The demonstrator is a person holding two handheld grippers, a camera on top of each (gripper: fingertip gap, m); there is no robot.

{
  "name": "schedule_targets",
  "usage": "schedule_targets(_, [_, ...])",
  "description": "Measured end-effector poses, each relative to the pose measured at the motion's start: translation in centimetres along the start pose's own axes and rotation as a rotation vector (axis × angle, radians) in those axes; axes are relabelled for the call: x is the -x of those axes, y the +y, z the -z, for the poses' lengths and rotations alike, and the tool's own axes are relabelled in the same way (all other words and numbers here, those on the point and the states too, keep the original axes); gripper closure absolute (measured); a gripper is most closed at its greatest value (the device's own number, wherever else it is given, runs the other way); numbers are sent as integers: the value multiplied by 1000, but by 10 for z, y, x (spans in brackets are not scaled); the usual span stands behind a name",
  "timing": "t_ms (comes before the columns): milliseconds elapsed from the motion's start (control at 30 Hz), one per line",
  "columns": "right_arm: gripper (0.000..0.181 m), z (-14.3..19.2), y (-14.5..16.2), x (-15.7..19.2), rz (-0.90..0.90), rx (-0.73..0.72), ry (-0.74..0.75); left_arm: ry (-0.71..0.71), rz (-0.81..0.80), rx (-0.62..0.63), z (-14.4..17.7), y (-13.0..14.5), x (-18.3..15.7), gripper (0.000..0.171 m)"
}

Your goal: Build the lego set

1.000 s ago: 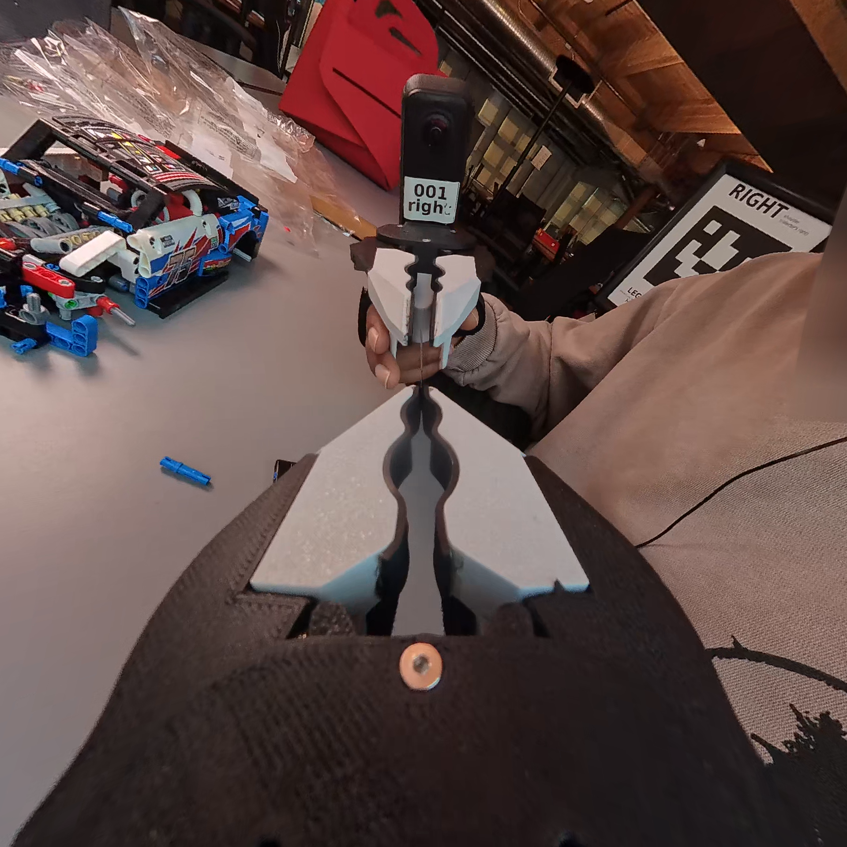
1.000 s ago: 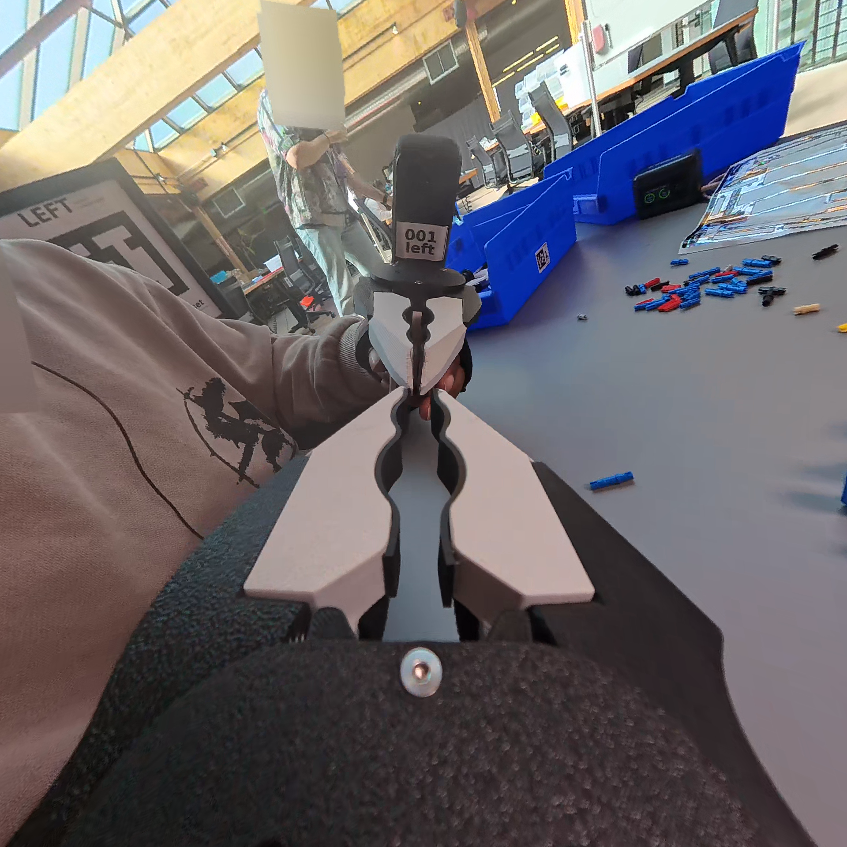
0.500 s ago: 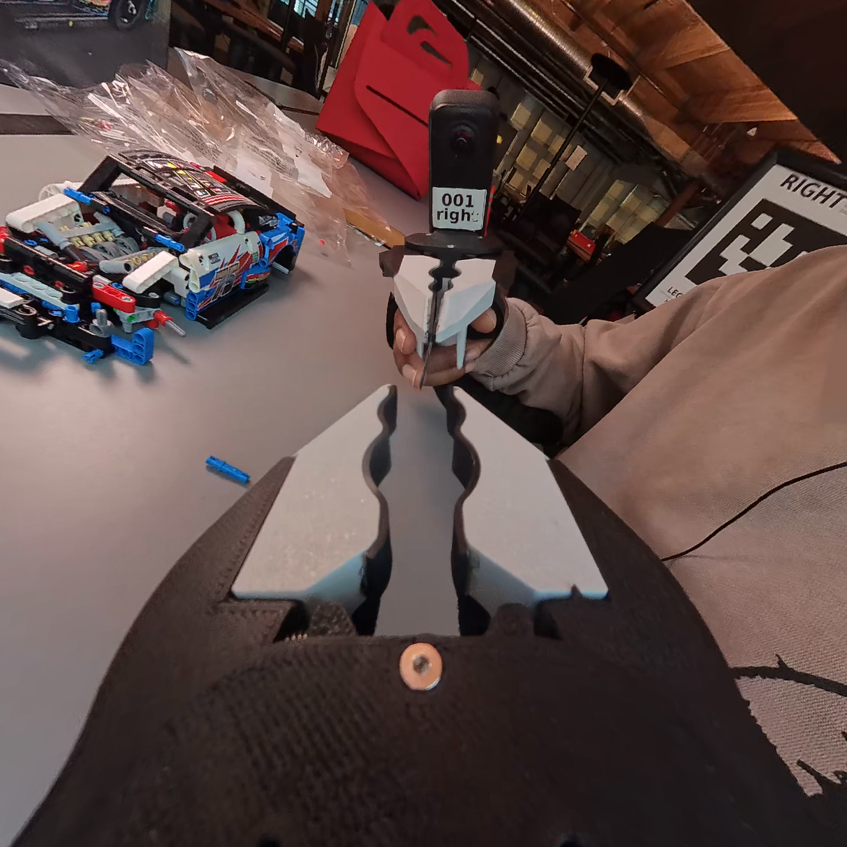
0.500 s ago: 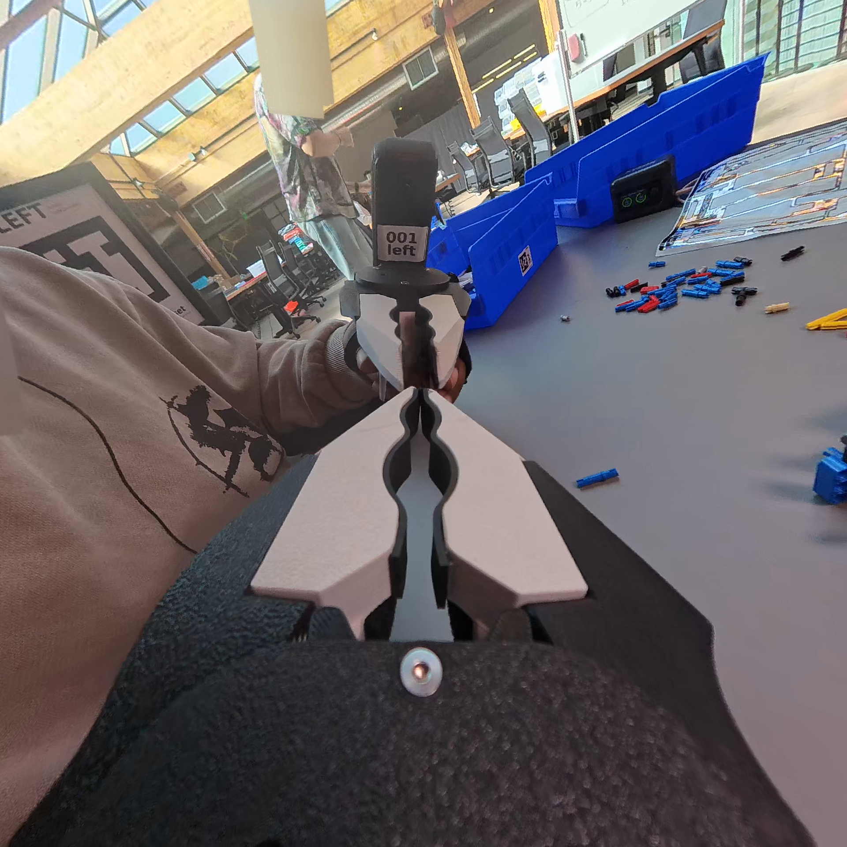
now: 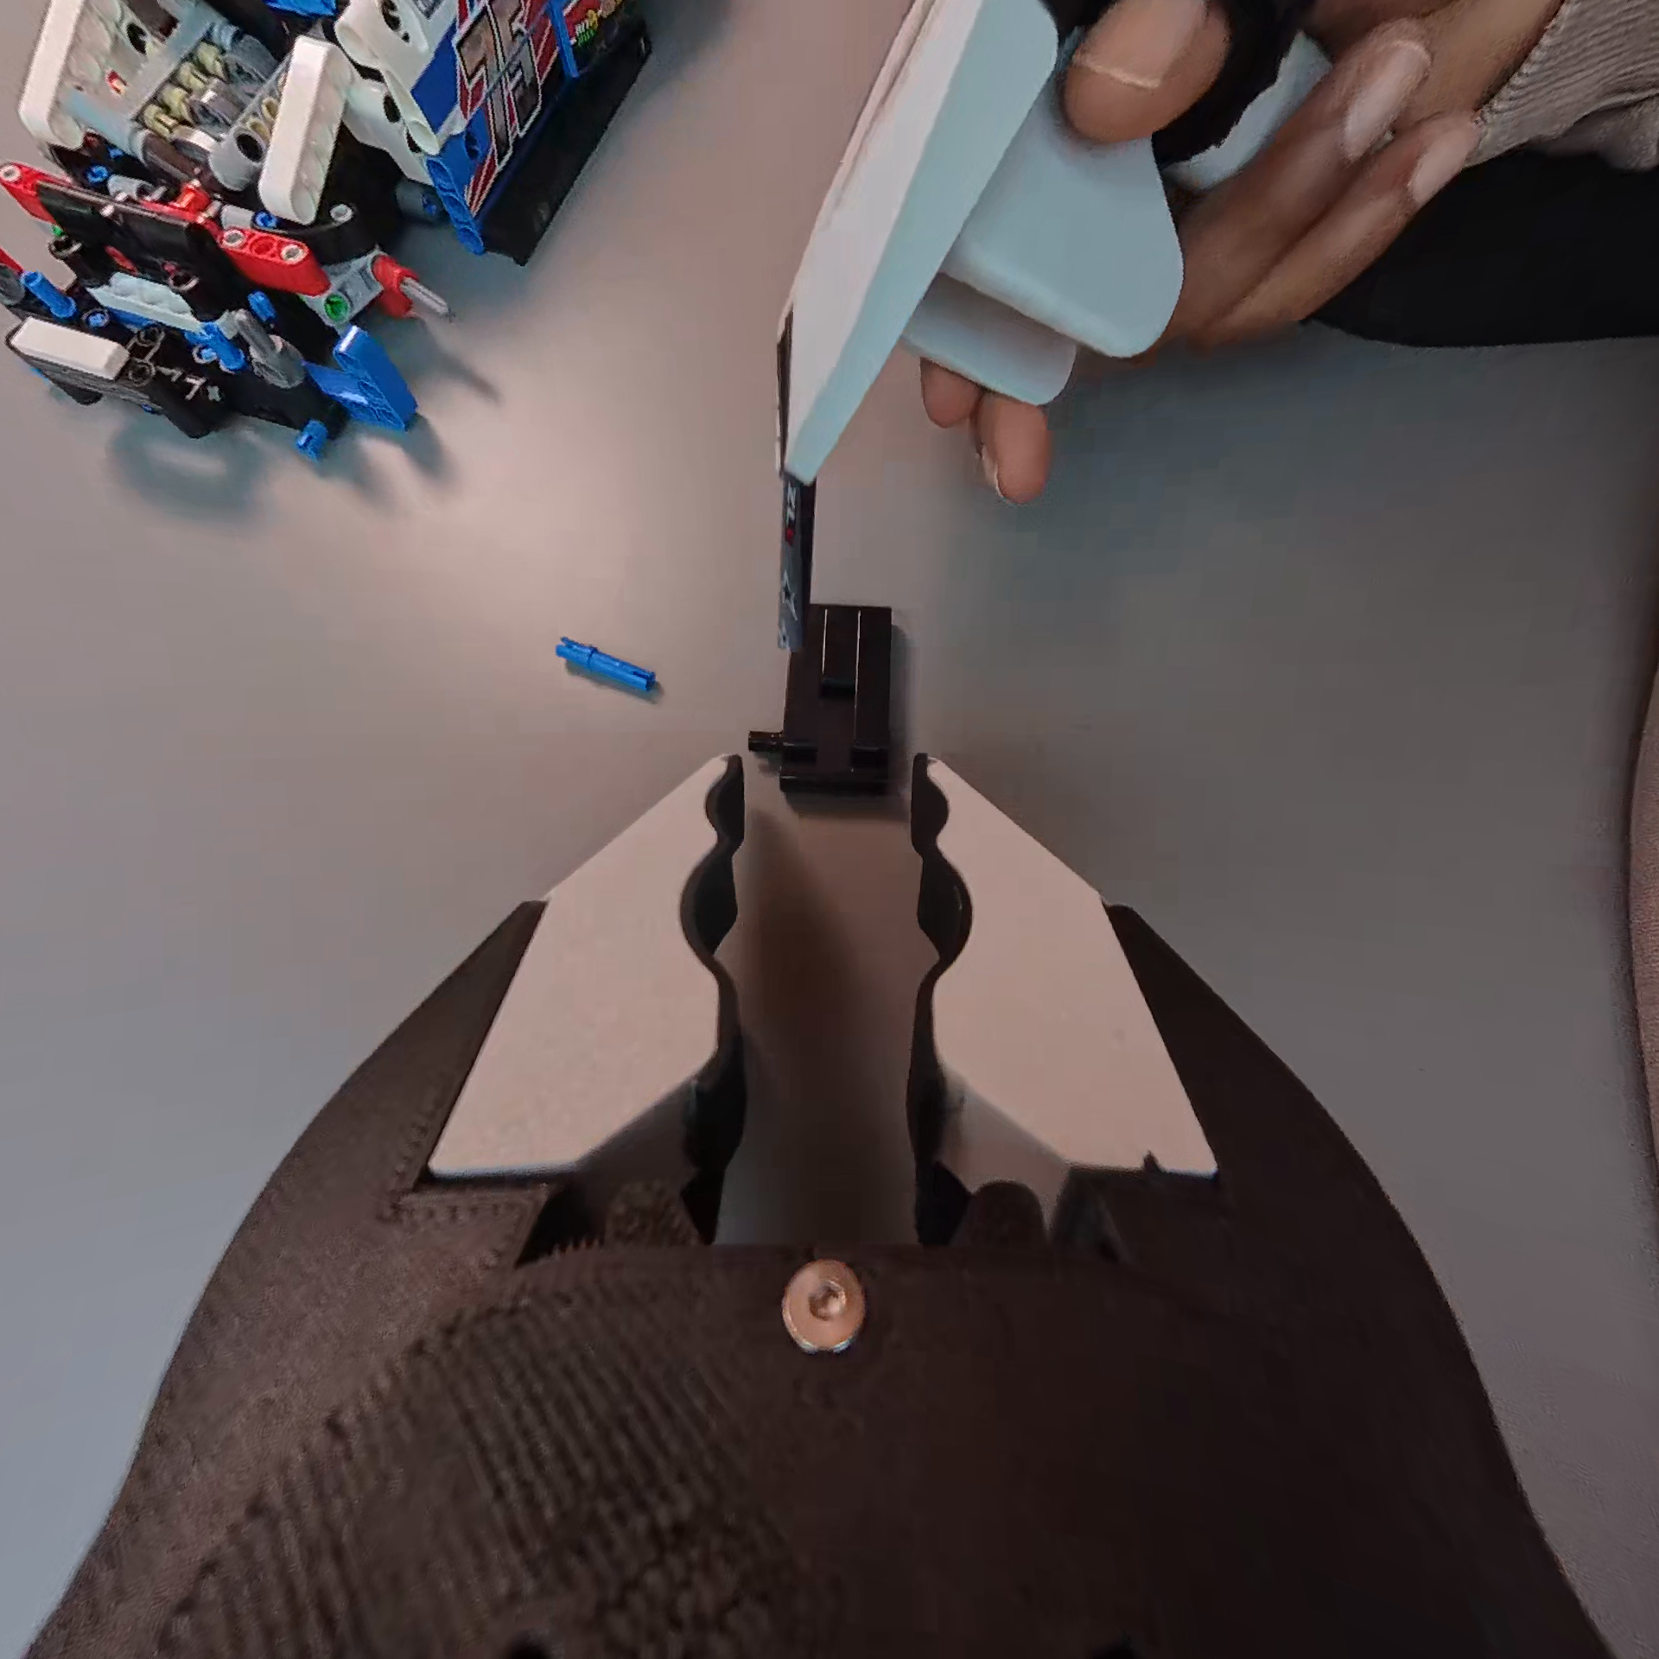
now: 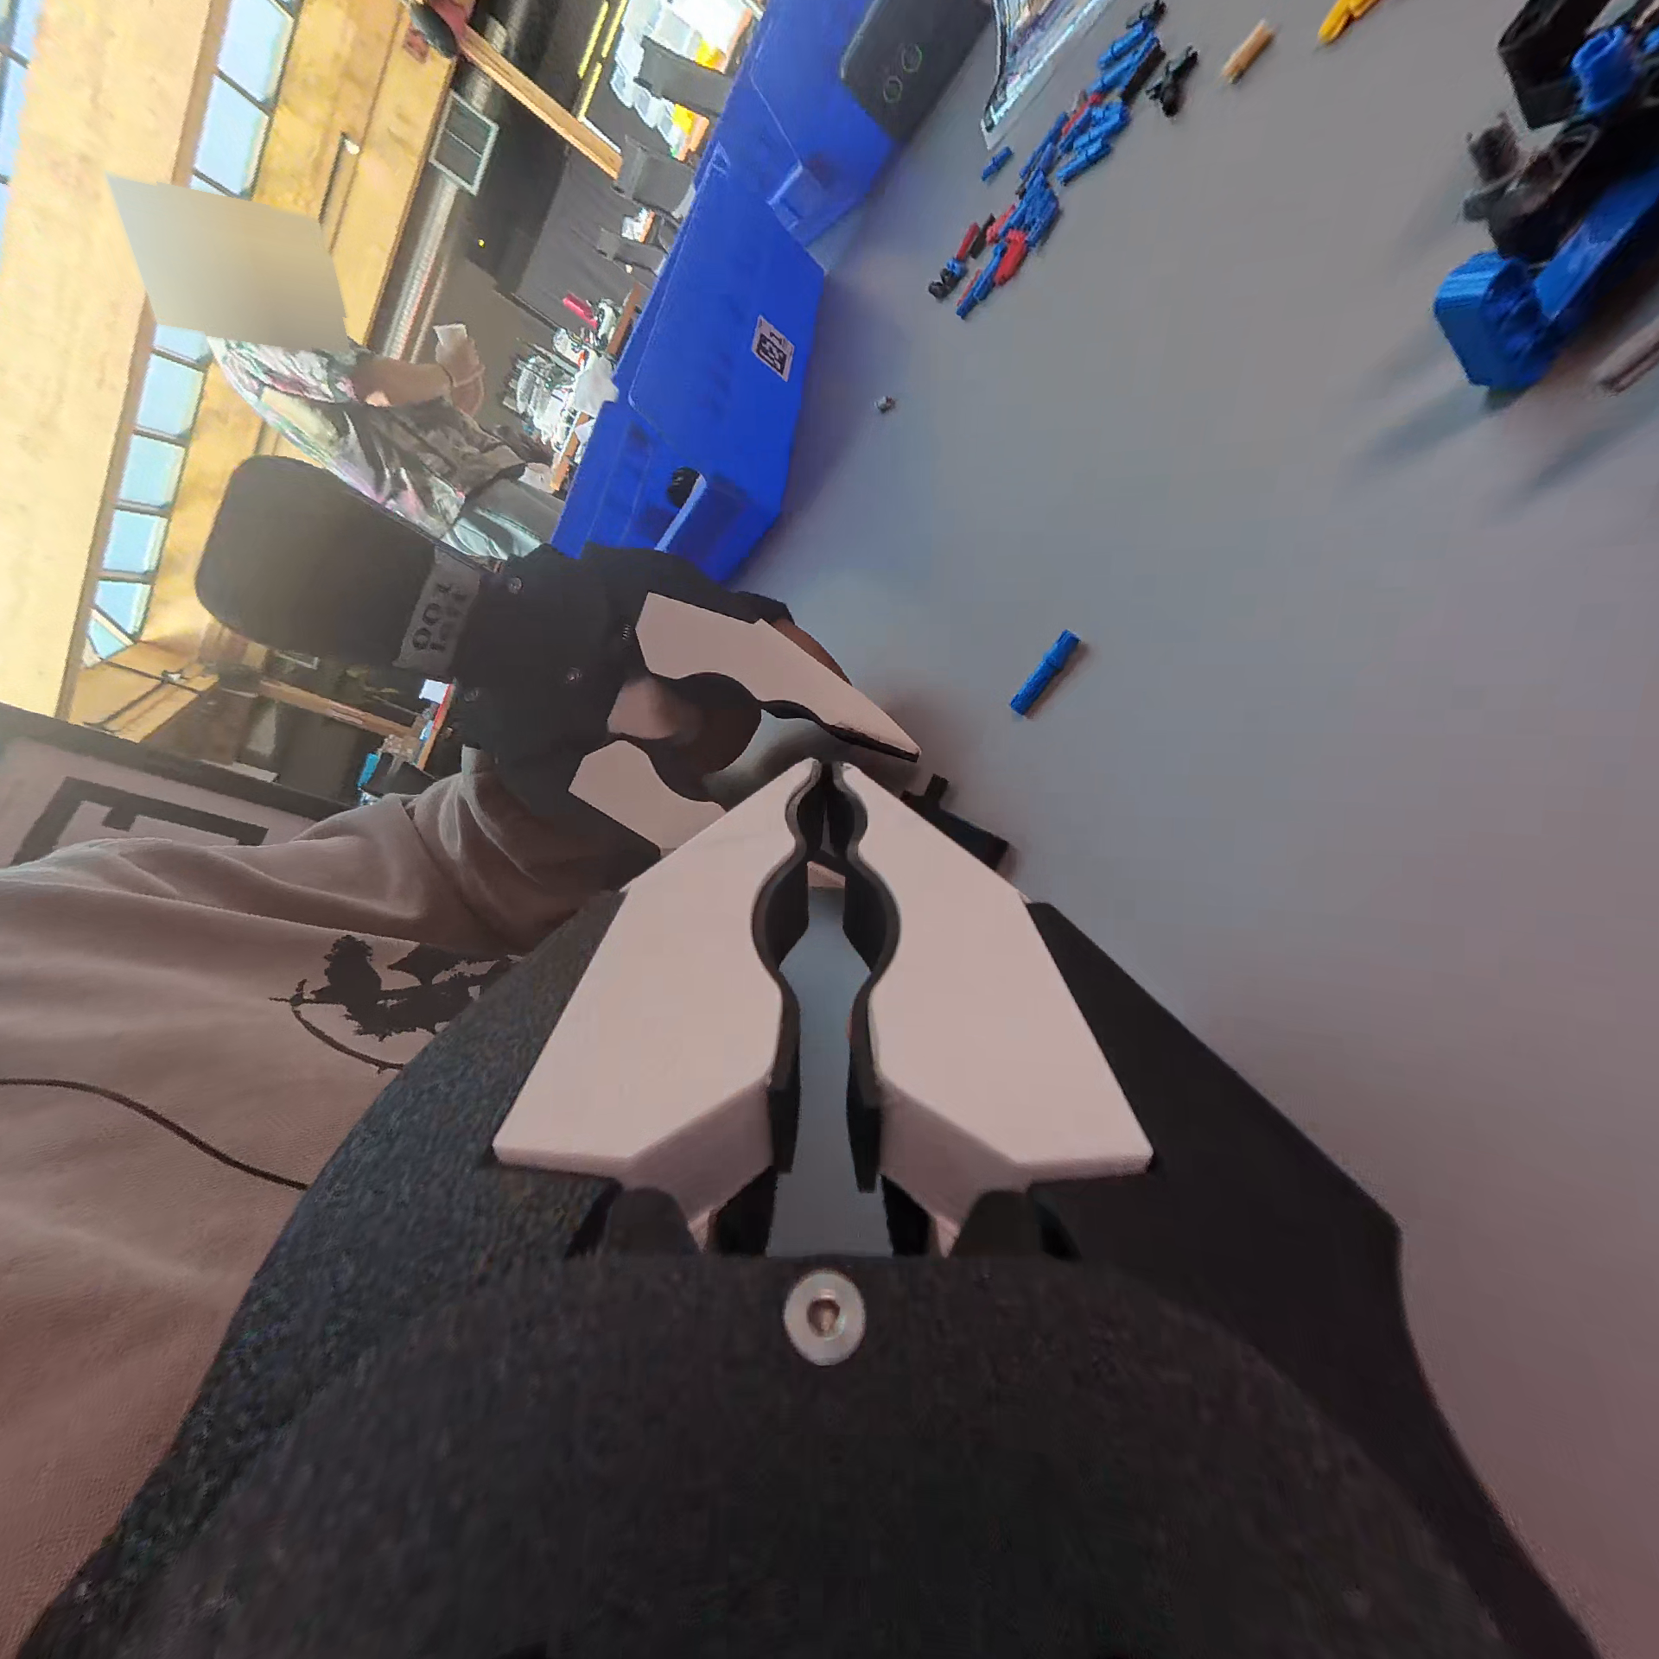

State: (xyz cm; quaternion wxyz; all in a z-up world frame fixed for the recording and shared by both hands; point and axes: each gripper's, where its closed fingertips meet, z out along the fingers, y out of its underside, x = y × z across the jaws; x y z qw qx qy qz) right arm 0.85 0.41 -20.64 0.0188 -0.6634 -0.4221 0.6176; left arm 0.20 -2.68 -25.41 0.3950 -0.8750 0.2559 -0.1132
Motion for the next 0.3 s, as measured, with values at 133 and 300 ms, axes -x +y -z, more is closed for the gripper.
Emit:
schedule_targets(133, [181,-6,9,-13,-55,6,55,-14,-53,29,-4,0,1,149])
schedule_targets(300, [181,-8,14,-20,-86,-5,97,-3,-57,31,-5,0,1,149])
